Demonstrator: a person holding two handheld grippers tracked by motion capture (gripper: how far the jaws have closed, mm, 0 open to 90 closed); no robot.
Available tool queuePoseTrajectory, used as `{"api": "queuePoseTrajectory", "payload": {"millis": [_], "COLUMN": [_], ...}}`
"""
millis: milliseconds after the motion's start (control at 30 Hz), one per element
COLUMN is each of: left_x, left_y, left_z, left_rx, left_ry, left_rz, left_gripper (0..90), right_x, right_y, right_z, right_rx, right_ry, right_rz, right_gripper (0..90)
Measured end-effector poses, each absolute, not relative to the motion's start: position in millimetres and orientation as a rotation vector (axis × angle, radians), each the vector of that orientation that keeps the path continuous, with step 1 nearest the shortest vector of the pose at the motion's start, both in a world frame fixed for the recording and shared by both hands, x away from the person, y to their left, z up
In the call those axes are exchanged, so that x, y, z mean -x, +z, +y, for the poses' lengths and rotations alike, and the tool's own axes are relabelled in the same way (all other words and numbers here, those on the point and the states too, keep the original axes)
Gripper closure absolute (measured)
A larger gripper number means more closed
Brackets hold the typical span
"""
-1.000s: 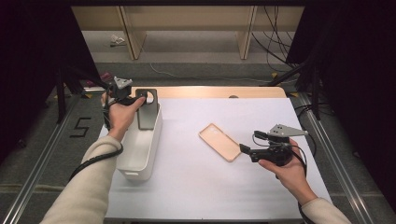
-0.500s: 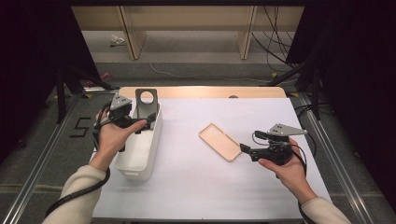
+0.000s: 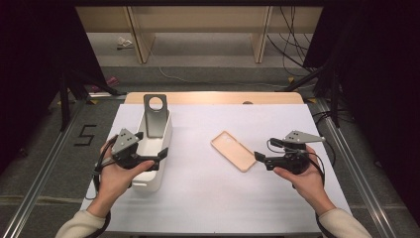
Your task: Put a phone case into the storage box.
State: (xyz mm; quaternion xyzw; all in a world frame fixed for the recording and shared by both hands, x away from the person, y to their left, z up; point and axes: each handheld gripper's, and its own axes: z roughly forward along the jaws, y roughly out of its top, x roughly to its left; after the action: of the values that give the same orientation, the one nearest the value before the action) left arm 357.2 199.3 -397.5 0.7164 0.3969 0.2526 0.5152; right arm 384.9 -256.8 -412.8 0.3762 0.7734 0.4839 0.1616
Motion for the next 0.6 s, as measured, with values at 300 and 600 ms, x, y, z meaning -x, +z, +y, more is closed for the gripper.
{"api": "queuePoseTrajectory", "payload": {"millis": [300, 600], "left_x": [-340, -339], "left_y": [-404, -404], "left_z": [192, 192], "left_rx": [-1.736, -1.729], "left_ry": [0.593, 0.599], "left_rz": [0.911, 0.914], "left_gripper": [0.1, 0.5], "right_x": [-388, -388], "right_y": [-414, -414], "right_z": [-260, -261], "right_rx": [-1.089, -1.09], "right_ry": [1.385, 1.388], "right_rz": [2.2, 2.202], "right_gripper": [16.7, 16.7]}}
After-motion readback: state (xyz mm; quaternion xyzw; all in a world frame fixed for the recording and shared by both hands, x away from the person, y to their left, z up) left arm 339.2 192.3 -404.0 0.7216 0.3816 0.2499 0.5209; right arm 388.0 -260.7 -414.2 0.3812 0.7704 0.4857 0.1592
